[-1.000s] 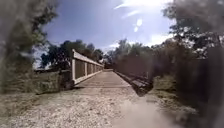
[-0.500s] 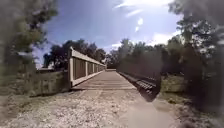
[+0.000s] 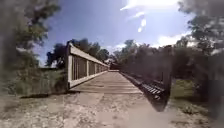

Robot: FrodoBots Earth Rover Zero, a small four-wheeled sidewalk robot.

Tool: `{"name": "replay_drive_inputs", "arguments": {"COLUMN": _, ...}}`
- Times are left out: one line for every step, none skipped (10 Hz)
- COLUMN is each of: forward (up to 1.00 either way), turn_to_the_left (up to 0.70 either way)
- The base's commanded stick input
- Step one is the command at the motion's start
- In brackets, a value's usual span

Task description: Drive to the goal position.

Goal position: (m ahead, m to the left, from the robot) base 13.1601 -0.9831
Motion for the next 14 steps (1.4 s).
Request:
{"name": "replay_drive_inputs", "arguments": {"forward": 0.70, "turn_to_the_left": 0.00}}
{"name": "replay_drive_inputs", "arguments": {"forward": 0.70, "turn_to_the_left": 0.00}}
{"name": "replay_drive_inputs", "arguments": {"forward": 0.70, "turn_to_the_left": 0.00}}
{"name": "replay_drive_inputs", "arguments": {"forward": 0.70, "turn_to_the_left": 0.00}}
{"name": "replay_drive_inputs", "arguments": {"forward": 0.70, "turn_to_the_left": 0.00}}
{"name": "replay_drive_inputs", "arguments": {"forward": 0.70, "turn_to_the_left": 0.00}}
{"name": "replay_drive_inputs", "arguments": {"forward": 0.70, "turn_to_the_left": 0.00}}
{"name": "replay_drive_inputs", "arguments": {"forward": 0.70, "turn_to_the_left": 0.00}}
{"name": "replay_drive_inputs", "arguments": {"forward": 0.70, "turn_to_the_left": 0.00}}
{"name": "replay_drive_inputs", "arguments": {"forward": 0.70, "turn_to_the_left": 0.00}}
{"name": "replay_drive_inputs", "arguments": {"forward": 0.70, "turn_to_the_left": 0.00}}
{"name": "replay_drive_inputs", "arguments": {"forward": 0.70, "turn_to_the_left": 0.00}}
{"name": "replay_drive_inputs", "arguments": {"forward": 0.70, "turn_to_the_left": 0.00}}
{"name": "replay_drive_inputs", "arguments": {"forward": 0.70, "turn_to_the_left": 0.00}}
